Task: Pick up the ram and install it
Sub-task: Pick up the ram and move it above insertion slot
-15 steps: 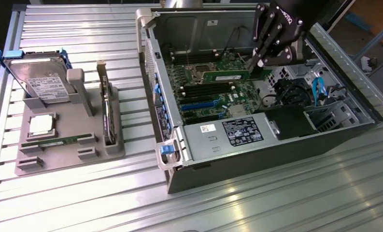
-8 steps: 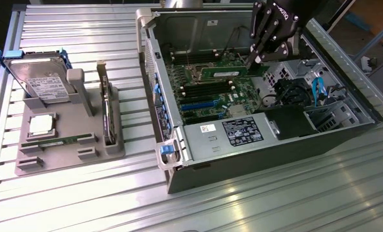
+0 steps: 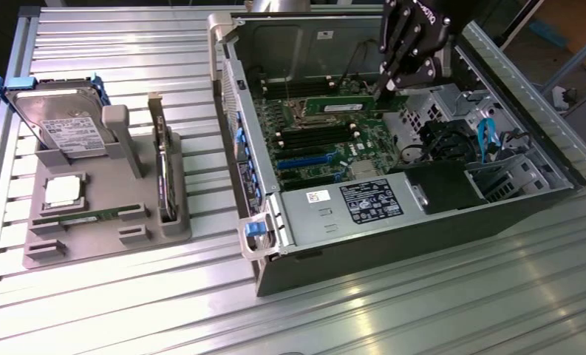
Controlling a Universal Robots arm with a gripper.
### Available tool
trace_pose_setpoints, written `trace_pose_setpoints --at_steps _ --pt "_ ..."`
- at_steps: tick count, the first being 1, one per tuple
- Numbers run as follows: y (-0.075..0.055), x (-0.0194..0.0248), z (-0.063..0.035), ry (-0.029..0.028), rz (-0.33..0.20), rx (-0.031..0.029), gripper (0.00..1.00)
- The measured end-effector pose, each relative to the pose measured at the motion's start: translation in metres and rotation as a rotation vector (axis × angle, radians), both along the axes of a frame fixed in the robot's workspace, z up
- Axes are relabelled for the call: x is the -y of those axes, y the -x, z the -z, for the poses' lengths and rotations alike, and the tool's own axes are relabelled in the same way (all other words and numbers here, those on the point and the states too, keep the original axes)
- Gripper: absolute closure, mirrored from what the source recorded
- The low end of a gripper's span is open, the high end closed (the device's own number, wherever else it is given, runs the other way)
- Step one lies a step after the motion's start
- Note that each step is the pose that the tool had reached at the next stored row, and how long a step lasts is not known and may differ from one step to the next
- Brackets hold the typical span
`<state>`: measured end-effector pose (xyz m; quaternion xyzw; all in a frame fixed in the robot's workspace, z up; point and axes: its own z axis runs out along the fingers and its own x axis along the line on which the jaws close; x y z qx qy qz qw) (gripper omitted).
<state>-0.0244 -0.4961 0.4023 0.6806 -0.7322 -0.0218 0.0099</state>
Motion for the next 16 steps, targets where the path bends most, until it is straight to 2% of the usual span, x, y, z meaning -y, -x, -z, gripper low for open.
trace_pose_setpoints --at_steps 16 --pt "0.0 -0.0213 0.0013 -0.0021 0.0 0.0 0.88"
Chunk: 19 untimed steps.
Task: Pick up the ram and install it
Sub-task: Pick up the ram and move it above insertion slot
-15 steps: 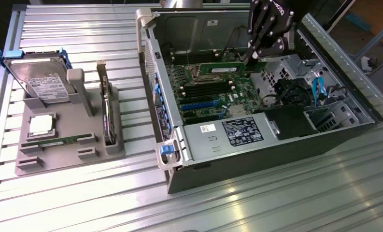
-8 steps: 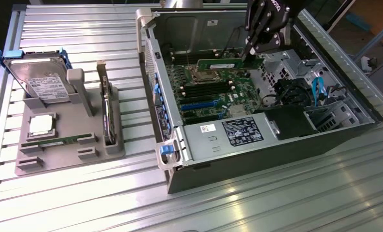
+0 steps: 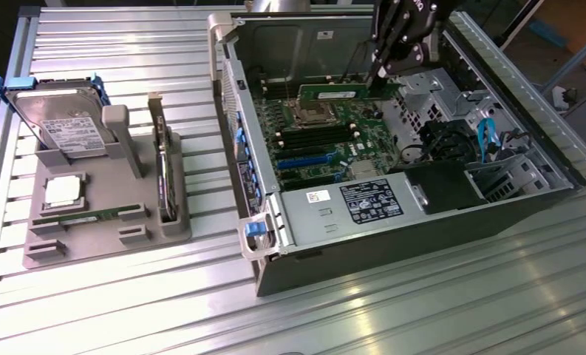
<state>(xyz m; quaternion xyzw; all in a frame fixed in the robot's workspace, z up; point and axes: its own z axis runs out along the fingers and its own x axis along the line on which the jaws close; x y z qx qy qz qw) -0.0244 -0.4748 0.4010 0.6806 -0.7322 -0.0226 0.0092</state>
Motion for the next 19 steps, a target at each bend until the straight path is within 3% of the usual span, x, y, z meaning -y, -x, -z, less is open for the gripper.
trace_pose_setpoints --at_steps 8,14,19 --pt "0.0 -0.0143 0.0012 -0.0018 0.0 0.0001 0.88" --pt "0.0 -0.0206 0.0019 -0.0018 0.0 0.0002 0.88" --pt "0.0 -0.0225 0.002 -0.0017 0.0 0.0002 0.88"
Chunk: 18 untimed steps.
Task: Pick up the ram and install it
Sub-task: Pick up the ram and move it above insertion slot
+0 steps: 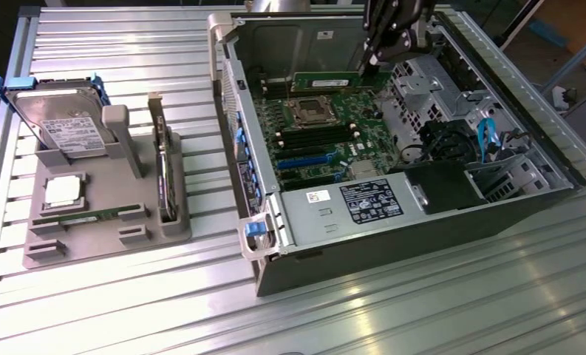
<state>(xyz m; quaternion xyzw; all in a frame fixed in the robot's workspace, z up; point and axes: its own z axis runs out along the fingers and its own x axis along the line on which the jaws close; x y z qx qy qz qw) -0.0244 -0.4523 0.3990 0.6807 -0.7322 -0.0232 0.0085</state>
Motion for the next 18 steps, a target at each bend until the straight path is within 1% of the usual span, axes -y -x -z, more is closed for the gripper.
trace_pose_setpoints --at_steps 3,7,12,14,18 --pt "0.0008 -0.0012 0.0 0.0 -0.001 0.0032 0.88" --pt "0.0019 -0.0032 0.0001 -0.0001 -0.004 0.0099 0.88" --pt "0.0029 -0.006 0.0002 0.0 -0.014 0.0206 0.88" --pt "0.0034 -0.0065 0.0003 0.0 -0.017 0.024 0.88" --pt "0.0036 -0.0066 0.0003 0.0 -0.017 0.0248 0.88"
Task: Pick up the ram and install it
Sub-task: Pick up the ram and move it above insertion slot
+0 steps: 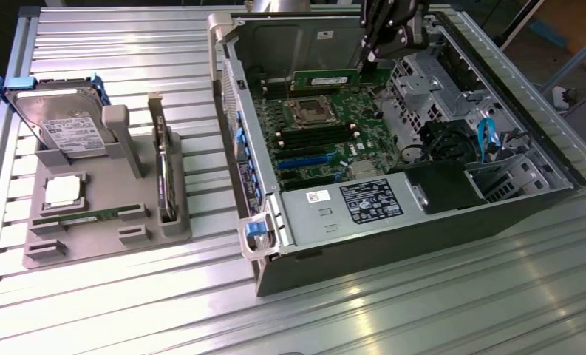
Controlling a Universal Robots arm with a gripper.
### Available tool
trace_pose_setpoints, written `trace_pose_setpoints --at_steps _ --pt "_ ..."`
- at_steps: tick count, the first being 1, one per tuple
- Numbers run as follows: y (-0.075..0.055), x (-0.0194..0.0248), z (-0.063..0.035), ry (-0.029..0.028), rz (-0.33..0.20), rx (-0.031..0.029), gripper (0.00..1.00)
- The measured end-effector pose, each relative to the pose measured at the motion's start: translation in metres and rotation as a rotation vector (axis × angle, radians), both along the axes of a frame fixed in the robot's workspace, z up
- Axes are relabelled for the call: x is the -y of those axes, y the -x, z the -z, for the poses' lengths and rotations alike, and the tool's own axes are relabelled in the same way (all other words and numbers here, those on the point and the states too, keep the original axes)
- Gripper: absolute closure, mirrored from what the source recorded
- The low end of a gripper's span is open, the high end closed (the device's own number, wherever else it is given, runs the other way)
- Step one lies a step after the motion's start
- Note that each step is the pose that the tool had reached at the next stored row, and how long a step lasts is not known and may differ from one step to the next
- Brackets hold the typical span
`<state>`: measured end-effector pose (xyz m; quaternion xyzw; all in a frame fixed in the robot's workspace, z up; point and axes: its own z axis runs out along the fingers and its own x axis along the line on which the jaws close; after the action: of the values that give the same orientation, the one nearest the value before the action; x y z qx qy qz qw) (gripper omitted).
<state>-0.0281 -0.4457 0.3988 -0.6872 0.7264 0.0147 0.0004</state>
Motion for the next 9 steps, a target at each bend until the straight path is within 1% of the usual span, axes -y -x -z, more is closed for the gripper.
trace_pose_setpoints --at_steps 5,9 --pt "-0.0001 -0.001 0.0001 -0.0002 -0.001 0.0001 0.88" --pt "-0.0005 -0.0039 0.0001 0.0 -0.002 0.0 0.88"
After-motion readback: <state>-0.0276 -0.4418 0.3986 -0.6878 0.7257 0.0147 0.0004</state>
